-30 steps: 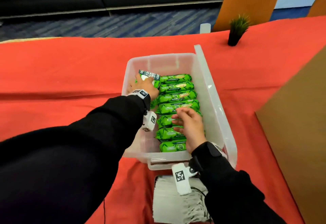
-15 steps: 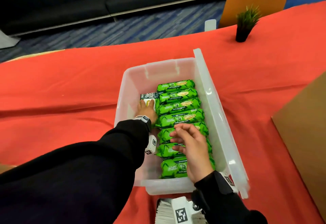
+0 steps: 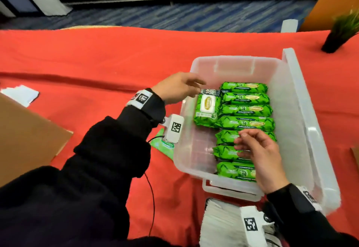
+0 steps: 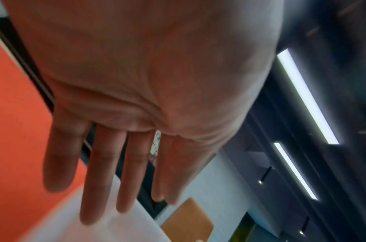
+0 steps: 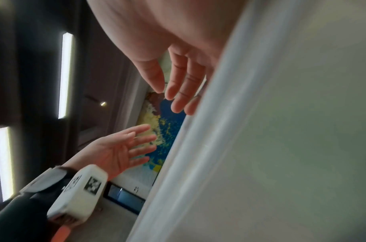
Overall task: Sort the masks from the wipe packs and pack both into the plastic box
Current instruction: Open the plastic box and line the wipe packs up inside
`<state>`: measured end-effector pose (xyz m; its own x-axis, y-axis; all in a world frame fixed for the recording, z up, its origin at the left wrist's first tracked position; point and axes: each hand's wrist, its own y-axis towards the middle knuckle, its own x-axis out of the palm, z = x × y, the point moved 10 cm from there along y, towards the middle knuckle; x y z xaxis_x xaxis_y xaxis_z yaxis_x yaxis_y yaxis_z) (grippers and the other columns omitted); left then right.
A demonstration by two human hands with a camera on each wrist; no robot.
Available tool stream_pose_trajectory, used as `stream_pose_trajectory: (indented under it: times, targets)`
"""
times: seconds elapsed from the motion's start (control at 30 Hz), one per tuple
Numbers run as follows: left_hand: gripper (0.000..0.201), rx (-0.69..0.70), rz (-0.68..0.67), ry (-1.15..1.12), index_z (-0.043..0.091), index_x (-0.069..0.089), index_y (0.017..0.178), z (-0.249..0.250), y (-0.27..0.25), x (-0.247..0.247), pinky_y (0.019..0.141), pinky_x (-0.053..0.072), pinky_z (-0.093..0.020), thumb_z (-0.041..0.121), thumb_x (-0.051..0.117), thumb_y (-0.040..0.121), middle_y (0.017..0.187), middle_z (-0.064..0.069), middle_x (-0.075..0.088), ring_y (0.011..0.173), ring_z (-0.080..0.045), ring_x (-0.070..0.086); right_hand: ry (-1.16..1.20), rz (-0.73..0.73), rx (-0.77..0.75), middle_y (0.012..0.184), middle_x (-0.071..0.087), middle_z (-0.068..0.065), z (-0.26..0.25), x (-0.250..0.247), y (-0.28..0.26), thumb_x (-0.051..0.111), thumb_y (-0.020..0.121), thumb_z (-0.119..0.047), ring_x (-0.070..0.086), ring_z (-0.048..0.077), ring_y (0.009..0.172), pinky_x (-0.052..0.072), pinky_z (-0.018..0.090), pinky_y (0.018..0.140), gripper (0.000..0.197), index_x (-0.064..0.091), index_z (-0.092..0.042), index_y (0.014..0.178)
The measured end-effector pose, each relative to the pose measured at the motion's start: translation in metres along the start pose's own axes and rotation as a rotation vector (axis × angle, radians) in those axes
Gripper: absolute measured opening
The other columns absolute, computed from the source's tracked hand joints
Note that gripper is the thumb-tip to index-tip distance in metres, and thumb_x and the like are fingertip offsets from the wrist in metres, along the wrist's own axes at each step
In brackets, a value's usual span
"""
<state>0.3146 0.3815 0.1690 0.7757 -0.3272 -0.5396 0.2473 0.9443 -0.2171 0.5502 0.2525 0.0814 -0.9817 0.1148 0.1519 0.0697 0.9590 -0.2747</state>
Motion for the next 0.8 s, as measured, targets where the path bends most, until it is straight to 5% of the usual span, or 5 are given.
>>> stream_pose_trajectory:
  times: [0.17, 0.37, 0.53, 0.67, 0.8]
  targets:
    - [0.038, -0.135, 0.048, 0.241, 0.022, 0.069, 0.123, -0.099, -0.113, -0.086, 0.09, 0.053, -0.032, 0.012, 0.076, 0.088, 0.112, 0.001, 0.074, 0.095, -0.018, 0.07, -0.073, -0.198, -0.108, 0.081, 0.073, 0.012, -0.035, 0.086, -0.039, 0.063, 0.096, -0.007, 0.067, 0.019, 0.074, 0.055, 0.026, 0.064, 0.009, 0.069, -0.011, 0.091]
    - [0.056, -0.438, -0.13, 0.739, 0.029, 0.06, 0.135, -0.289, -0.18, -0.103, 0.097, 0.048, -0.03, 0.007, 0.066, 0.084, 0.132, 0.002, 0.067, 0.12, -0.021, 0.062, -0.135, -0.445, 0.046, 0.109, 0.072, 0.012, 0.018, 0.239, -0.07, 0.063, 0.094, 0.001, 0.067, 0.011, 0.095, 0.054, 0.028, 0.075, 0.023, 0.068, -0.015, 0.11]
    - [0.065, -0.452, -0.155, 0.776, 0.035, 0.054, 0.139, -0.375, -0.199, -0.107, 0.104, 0.046, -0.036, 0.002, 0.055, 0.083, 0.142, 0.002, 0.058, 0.129, -0.024, 0.055, -0.348, -0.272, 0.233, 0.131, 0.059, 0.005, 0.129, 0.291, -0.032, 0.07, 0.09, -0.008, 0.056, 0.011, 0.114, 0.041, 0.028, 0.092, 0.033, 0.061, -0.024, 0.119]
    - [0.073, -0.366, -0.203, 0.802, 0.032, 0.046, 0.143, -0.407, -0.199, -0.101, 0.106, 0.043, -0.039, 0.013, 0.069, 0.077, 0.146, 0.005, 0.049, 0.133, -0.02, 0.048, -0.758, -0.148, 0.185, 0.142, 0.053, 0.008, 0.18, 0.299, 0.009, 0.075, 0.084, -0.022, 0.046, 0.025, 0.136, 0.036, 0.036, 0.111, 0.059, 0.051, -0.017, 0.138]
    - [0.092, -0.273, -0.244, 0.845, 0.039, 0.034, 0.151, -0.423, -0.195, -0.087, 0.117, 0.027, -0.045, 0.032, 0.079, 0.072, 0.152, 0.01, 0.042, 0.142, -0.016, 0.037, -1.074, -0.008, 0.113, 0.146, 0.048, 0.013, 0.2, 0.283, 0.038, 0.068, 0.081, -0.017, 0.041, 0.034, 0.14, 0.034, 0.044, 0.114, 0.066, 0.046, -0.009, 0.143]
